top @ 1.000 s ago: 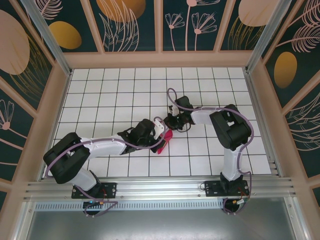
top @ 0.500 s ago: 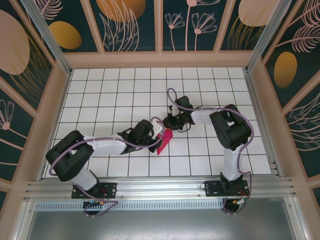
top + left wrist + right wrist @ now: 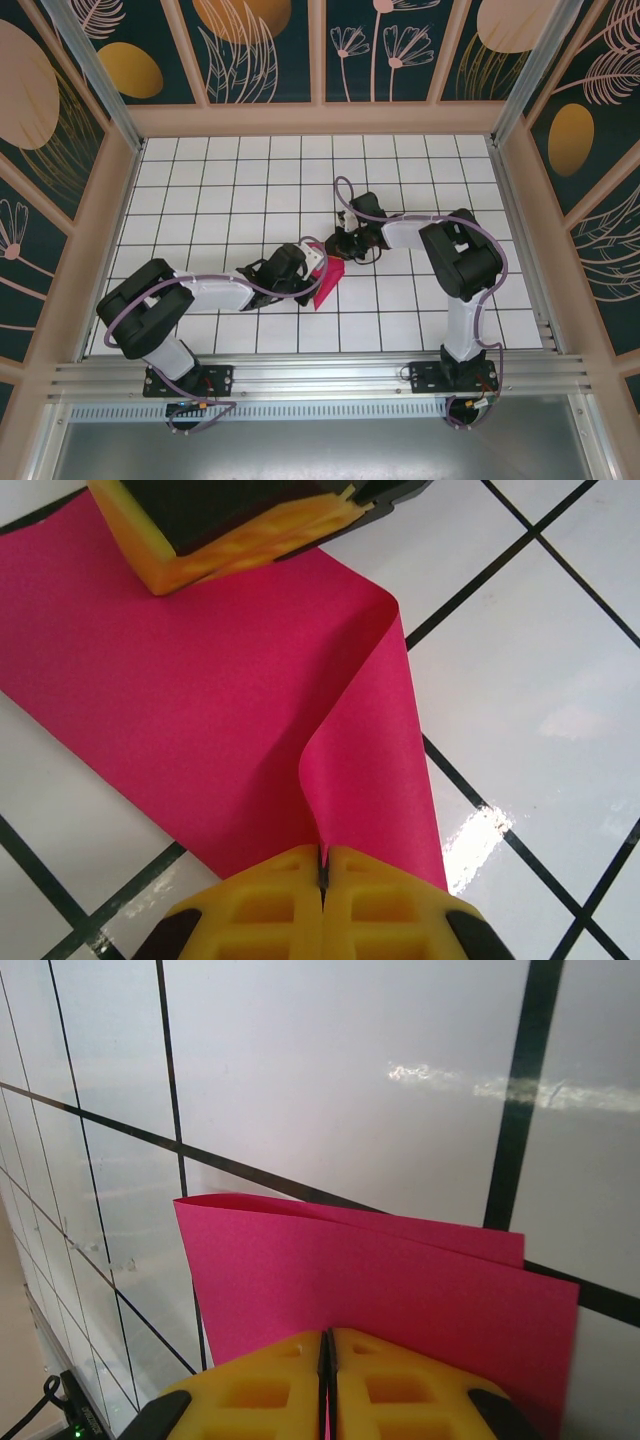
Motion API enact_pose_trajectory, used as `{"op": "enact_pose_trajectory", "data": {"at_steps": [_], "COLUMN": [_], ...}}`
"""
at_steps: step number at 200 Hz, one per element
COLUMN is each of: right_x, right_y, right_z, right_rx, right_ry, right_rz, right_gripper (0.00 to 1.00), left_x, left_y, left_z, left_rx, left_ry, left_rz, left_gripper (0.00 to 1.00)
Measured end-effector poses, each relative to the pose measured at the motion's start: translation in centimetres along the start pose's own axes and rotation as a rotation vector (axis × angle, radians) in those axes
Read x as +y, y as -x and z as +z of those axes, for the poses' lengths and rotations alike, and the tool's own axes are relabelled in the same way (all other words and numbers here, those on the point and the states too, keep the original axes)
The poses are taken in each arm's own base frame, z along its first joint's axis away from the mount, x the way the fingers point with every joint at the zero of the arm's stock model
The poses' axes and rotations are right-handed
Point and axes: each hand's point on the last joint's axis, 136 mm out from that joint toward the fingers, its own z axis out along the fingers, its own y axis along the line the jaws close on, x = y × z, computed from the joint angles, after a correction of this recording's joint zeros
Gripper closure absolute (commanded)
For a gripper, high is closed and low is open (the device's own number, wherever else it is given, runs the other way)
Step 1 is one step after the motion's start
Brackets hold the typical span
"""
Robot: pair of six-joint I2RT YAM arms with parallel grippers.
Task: Fold a paper plane with a square sheet of paper (pick it up from the middle)
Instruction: Third fold the triangle at the center of the table.
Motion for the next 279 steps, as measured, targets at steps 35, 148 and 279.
{"op": "enact_pose_trajectory", "data": {"at_steps": [35, 148, 279], "right_x": [-0.01, 0.15, 0.28], "right_y": [0.00, -0.02, -0.04], "right_z": [0.03, 0.08, 0.22], "right_rx": [-0.002, -0.016, -0.022], "right_ry": [0.000, 0.012, 0.007], "right_rz": [-0.002, -0.010, -0.005], "right_gripper": [0.87, 0.87, 0.87], "left_x": [0.07, 0.22, 0.18], "left_y": [0.01, -0.48, -0.31], "left_z": [0.01, 0.47, 0.46], "left_rx": [-0.001, 0.017, 0.014], "left_ry": [0.004, 0.006, 0.006], "left_rz": [0.003, 0.007, 0.016], "left_gripper": [1.00, 1.00, 1.00]}}
